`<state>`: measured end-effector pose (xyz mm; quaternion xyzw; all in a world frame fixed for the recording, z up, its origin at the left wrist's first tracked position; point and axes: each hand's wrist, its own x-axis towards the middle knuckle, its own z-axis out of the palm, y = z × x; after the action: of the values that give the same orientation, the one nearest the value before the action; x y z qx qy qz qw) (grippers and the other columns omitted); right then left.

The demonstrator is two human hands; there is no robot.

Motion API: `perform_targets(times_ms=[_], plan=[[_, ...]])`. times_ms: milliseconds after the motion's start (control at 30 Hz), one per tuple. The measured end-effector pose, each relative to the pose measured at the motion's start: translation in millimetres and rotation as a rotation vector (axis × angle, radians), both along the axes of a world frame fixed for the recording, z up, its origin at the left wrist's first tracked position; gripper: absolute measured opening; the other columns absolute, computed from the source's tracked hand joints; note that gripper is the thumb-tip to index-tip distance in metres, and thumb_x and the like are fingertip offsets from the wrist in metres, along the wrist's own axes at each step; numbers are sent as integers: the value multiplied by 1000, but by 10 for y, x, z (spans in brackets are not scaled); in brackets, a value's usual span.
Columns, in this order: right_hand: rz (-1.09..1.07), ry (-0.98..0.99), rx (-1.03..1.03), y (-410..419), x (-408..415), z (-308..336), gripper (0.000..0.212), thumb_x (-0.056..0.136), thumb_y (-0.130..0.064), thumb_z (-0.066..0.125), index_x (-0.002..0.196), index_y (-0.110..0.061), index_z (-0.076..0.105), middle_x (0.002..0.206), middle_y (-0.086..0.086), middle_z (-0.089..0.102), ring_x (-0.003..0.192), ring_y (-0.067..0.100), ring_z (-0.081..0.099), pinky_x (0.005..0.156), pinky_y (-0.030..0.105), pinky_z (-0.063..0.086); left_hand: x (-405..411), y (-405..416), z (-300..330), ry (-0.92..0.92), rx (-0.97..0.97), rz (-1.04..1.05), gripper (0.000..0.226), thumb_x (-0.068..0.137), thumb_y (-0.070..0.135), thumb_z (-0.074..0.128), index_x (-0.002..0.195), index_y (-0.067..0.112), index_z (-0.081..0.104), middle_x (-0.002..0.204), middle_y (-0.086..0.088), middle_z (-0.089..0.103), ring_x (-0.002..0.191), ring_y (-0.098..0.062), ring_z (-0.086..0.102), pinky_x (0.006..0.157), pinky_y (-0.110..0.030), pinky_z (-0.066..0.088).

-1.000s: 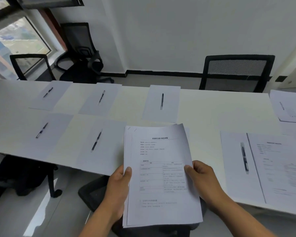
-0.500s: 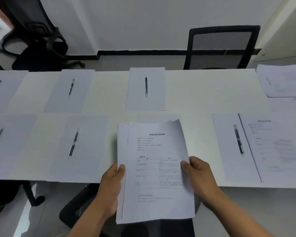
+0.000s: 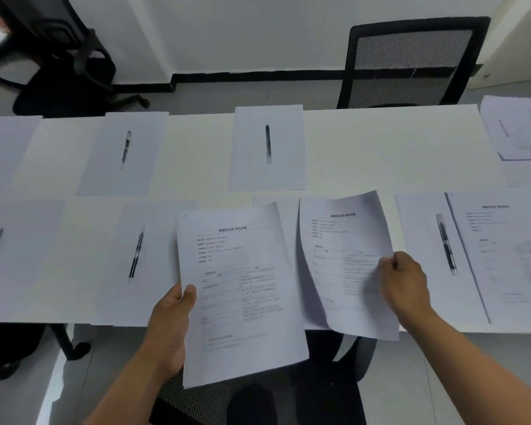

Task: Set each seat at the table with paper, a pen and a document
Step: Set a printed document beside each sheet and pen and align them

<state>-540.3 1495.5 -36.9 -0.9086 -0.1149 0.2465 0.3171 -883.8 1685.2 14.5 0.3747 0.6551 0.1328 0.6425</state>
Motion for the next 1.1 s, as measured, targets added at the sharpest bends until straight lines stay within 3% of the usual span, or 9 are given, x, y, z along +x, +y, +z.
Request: perform_targets(times_ms=[167, 533, 800, 1100], plan=[[15, -7, -48, 59, 178, -133, 33, 108, -17, 46, 78, -5, 44, 73, 14, 53, 65, 26, 45, 58, 37, 34, -85, 43, -15, 6, -3, 28, 28, 116, 30, 52, 128, 26, 77, 123, -2, 82, 115, -30, 78, 99, -56, 61], [74, 14, -75, 120, 184, -180, 32, 107, -14, 44, 76, -7, 41, 73, 11, 51, 64, 24, 44, 57, 36, 33, 166, -45, -53, -47, -15, -17, 29, 117, 27, 50, 129, 23, 76, 122, -3, 83, 111, -29, 80, 92, -52, 64], [127, -3, -70, 134, 180, -252, 35, 108, -16, 45, 74, -11, 38, 70, 8, 48, 62, 23, 41, 57, 37, 32, 359, -105, -44, -75, -41, -57, 28, 116, 27, 51, 130, 23, 76, 124, -6, 82, 116, -33, 78, 103, -63, 59], [155, -9, -52, 93, 182, -281, 35, 108, -17, 46, 75, -10, 40, 69, 8, 50, 62, 24, 43, 57, 36, 34, 530, -138, 22, -78, -23, -109, 28, 117, 29, 51, 128, 25, 76, 122, -3, 83, 113, -30, 79, 102, -61, 61]])
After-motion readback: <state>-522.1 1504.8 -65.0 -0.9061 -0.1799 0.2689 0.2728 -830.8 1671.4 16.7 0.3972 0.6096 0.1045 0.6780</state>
